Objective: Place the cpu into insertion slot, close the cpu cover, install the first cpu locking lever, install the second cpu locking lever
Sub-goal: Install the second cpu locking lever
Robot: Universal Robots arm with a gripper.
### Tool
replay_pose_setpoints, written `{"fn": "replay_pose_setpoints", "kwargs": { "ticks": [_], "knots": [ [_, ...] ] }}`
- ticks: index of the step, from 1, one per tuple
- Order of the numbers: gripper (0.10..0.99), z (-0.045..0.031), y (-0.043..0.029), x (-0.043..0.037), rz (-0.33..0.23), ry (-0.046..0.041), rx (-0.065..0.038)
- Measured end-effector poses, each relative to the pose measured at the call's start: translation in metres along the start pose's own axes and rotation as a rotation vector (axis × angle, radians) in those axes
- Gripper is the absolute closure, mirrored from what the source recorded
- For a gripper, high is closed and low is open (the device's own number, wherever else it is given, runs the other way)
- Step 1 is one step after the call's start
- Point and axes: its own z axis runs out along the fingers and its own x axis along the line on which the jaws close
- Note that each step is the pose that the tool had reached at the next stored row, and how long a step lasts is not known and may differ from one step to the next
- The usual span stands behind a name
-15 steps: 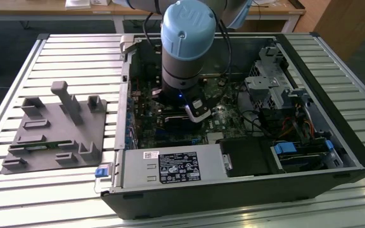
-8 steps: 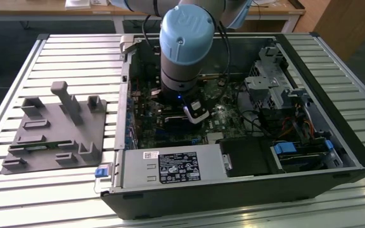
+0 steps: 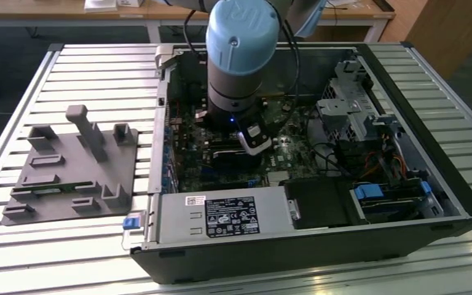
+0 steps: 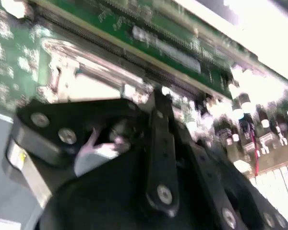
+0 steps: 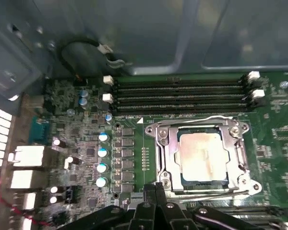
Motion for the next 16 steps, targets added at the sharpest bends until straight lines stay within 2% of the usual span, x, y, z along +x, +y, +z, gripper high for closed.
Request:
{"fn": "replay_pose_setpoints", "kwargs": {
  "ticks": [1,5,16],
  "knots": [
    [0.98,-0.003,0.0011,0.0001,0.0,0.0002,0.0],
    [0.98,-0.0032,0.0011,0.0002,0.001,-0.0003,0.0],
    [0.98,0.0034,-0.0014,0.0,0.005,-0.0023,0.0]
  ]
}}
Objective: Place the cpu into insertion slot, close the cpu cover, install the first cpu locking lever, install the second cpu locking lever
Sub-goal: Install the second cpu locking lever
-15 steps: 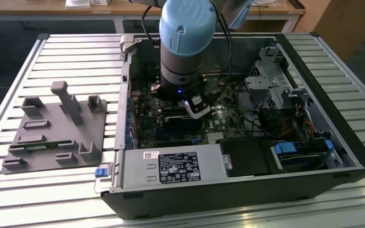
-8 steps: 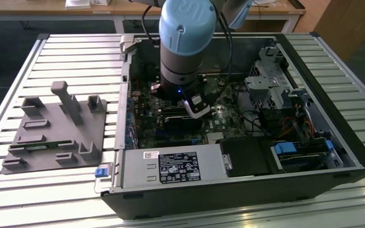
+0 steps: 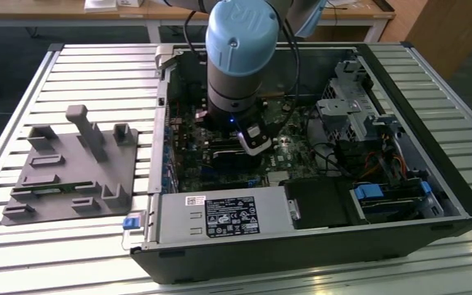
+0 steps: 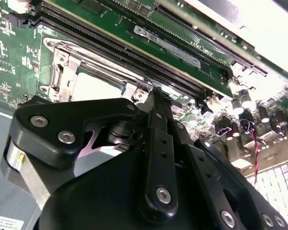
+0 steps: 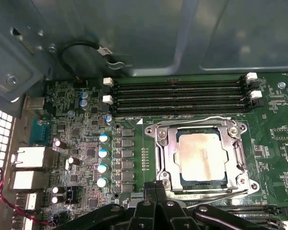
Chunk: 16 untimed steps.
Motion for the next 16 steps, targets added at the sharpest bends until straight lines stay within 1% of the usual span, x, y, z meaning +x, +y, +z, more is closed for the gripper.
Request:
{"fn": "replay_pose_setpoints", "kwargs": {
  "ticks": [5,10,13,16],
  "knots": [
    [0.98,0.0036,-0.0013,-0.0001,0.001,-0.0006,0.0],
    [0.98,0.0039,-0.0014,-0.0001,0.001,-0.0006,0.0],
    [0.98,-0.0001,0.0001,0.0,0.001,-0.0008,-0.001],
    [0.98,-0.0091,0.0034,0.0003,0.001,-0.0006,-0.001]
  ]
}}
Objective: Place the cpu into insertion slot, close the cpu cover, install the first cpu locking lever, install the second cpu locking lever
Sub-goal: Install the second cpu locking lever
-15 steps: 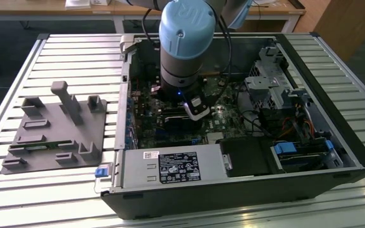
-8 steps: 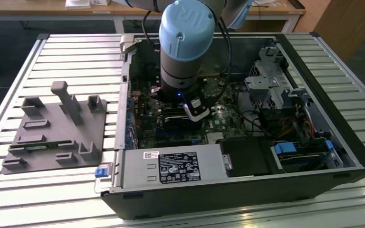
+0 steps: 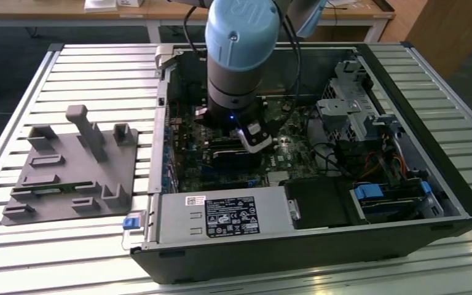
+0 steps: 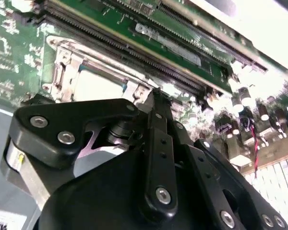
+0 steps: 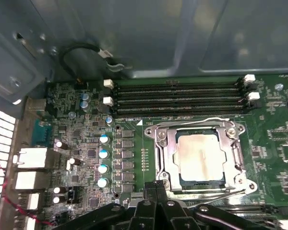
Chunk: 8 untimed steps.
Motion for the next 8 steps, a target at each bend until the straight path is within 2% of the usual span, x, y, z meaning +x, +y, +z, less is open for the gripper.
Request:
{"fn": "replay_pose_setpoints", "kwargs": {
  "ticks": [8],
  "knots": [
    [0.98,-0.0288,0.0105,0.0008,0.0,0.0001,0.0]
  ]
}}
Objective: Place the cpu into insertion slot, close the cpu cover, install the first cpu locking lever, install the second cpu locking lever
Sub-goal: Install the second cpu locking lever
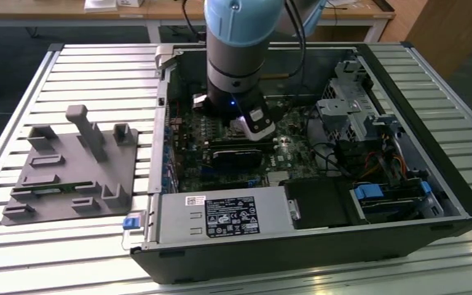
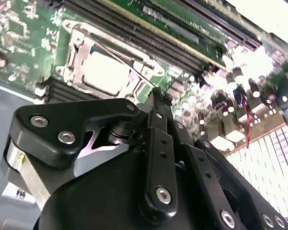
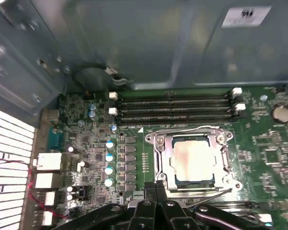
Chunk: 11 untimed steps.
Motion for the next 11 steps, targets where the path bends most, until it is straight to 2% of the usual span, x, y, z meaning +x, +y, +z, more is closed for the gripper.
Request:
{"fn": "replay_pose_setpoints", "kwargs": {
  "ticks": [5,11],
  "knots": [
    [0.98,-0.0122,0.0045,0.0003,0.0,-0.0001,0.0],
    [0.98,-0.0124,0.0051,-0.0095,0.003,0.0038,0.0]
  ]
}}
